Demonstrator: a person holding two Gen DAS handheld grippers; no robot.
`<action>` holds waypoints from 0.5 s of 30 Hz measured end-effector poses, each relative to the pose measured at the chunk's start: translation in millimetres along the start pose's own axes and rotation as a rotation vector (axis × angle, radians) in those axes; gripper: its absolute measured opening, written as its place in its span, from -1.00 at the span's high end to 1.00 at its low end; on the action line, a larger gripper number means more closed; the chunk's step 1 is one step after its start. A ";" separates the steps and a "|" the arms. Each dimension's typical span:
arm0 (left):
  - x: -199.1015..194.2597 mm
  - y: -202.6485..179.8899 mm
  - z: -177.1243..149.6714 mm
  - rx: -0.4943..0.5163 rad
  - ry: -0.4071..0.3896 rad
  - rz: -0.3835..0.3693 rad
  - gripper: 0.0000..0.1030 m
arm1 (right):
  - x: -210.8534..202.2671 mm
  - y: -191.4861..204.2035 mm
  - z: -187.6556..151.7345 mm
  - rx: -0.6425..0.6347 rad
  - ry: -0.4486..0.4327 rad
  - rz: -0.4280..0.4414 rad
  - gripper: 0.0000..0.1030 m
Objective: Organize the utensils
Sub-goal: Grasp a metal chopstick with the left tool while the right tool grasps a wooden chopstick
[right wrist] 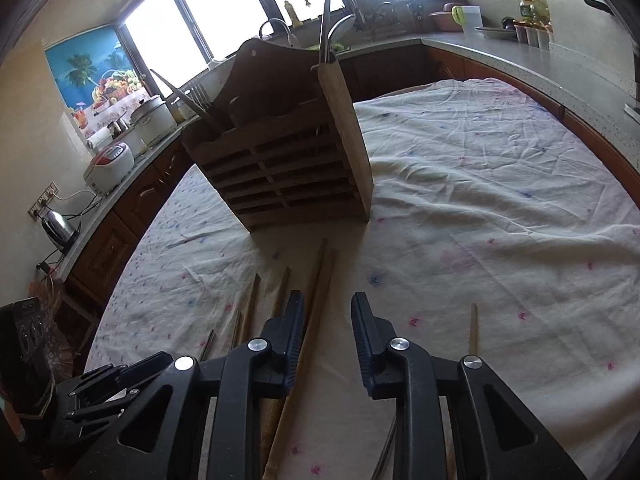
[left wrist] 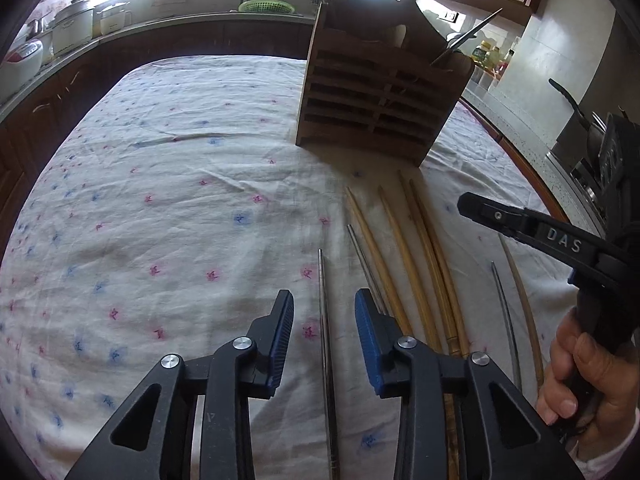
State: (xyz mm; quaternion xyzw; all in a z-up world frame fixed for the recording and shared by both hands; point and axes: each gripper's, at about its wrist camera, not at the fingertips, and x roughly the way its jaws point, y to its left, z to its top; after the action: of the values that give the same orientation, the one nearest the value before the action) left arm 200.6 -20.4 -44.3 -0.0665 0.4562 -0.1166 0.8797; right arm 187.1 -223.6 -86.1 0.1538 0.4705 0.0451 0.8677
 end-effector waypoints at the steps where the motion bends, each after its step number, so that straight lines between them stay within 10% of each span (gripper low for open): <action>1: 4.2 -0.1 1.2 0.002 0.009 -0.001 0.47 | 7.5 0.7 2.4 -0.005 0.016 -0.006 0.59; 15: 24.5 3.6 8.0 0.016 0.003 0.001 0.89 | 58.0 21.1 17.4 -0.126 0.125 -0.079 0.77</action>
State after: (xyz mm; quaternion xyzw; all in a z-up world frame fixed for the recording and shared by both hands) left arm 221.3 -23.4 -59.8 -0.0593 0.4568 -0.1201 0.8795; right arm 235.1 -194.5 -117.3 0.0772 0.5257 0.0499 0.8457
